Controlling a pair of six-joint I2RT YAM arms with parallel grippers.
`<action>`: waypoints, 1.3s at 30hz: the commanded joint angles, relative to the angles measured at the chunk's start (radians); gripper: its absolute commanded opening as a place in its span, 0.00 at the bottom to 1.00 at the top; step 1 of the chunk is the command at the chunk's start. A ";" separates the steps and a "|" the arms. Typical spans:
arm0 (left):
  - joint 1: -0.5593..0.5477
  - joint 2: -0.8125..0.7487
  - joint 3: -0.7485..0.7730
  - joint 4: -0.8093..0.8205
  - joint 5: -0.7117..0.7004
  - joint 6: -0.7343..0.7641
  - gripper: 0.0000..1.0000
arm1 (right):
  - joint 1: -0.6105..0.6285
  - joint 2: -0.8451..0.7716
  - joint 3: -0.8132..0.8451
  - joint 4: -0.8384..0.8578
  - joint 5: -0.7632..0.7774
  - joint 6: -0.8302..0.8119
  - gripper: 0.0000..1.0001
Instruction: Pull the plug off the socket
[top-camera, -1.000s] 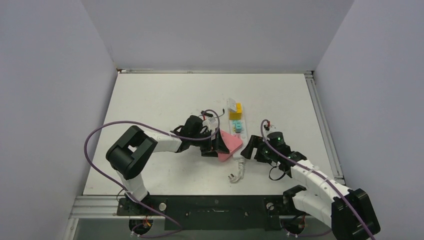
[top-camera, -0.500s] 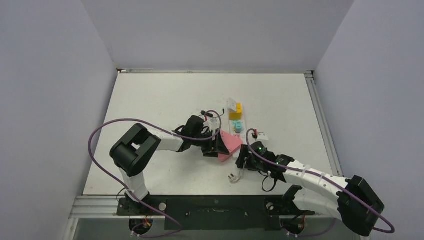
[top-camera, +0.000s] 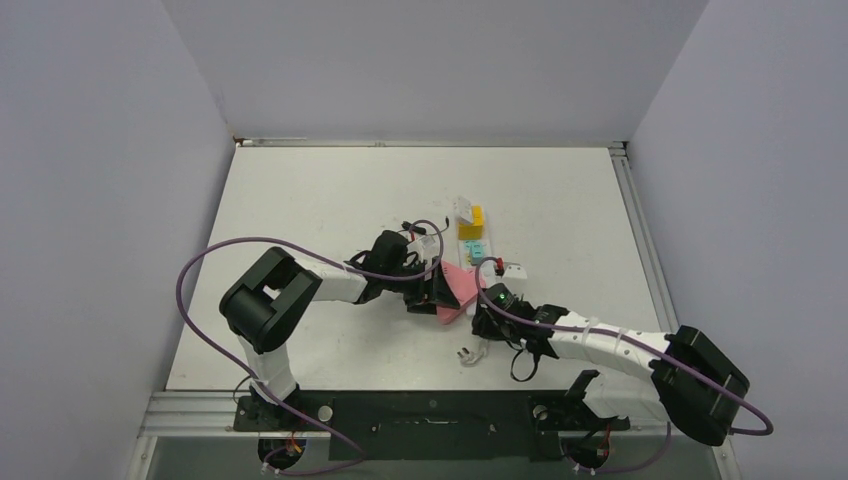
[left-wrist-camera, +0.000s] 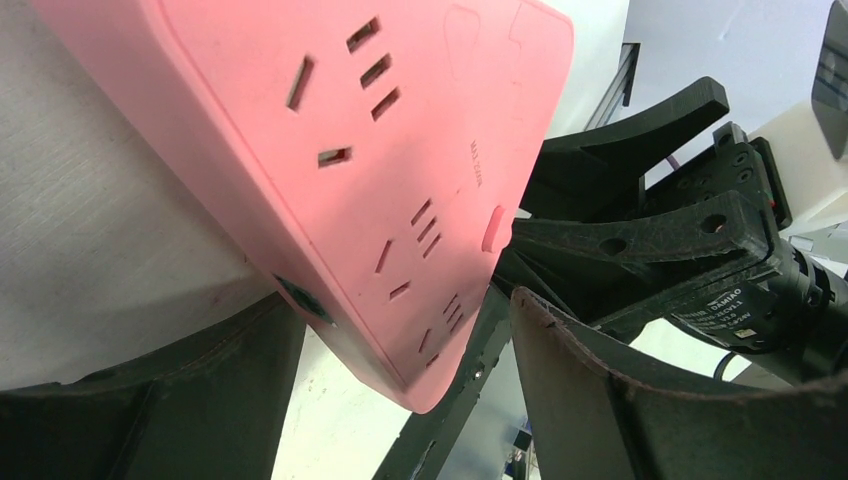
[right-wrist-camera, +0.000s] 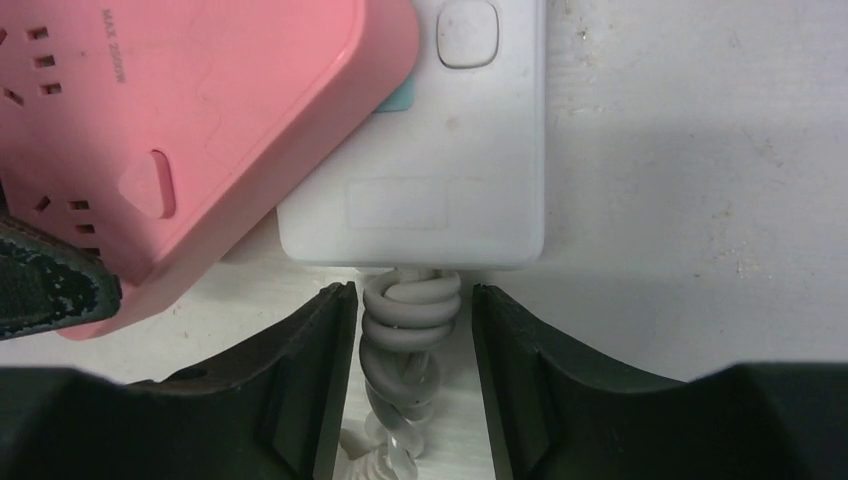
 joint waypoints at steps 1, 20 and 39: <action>0.001 -0.017 0.028 0.017 0.018 0.001 0.71 | 0.023 0.055 0.030 0.059 0.046 0.011 0.43; 0.068 0.013 -0.032 0.252 0.113 -0.169 0.72 | 0.022 -0.089 -0.079 0.228 0.039 0.128 0.05; 0.079 0.075 -0.033 0.335 0.157 -0.250 0.57 | 0.000 -0.127 -0.144 0.342 -0.072 0.161 0.05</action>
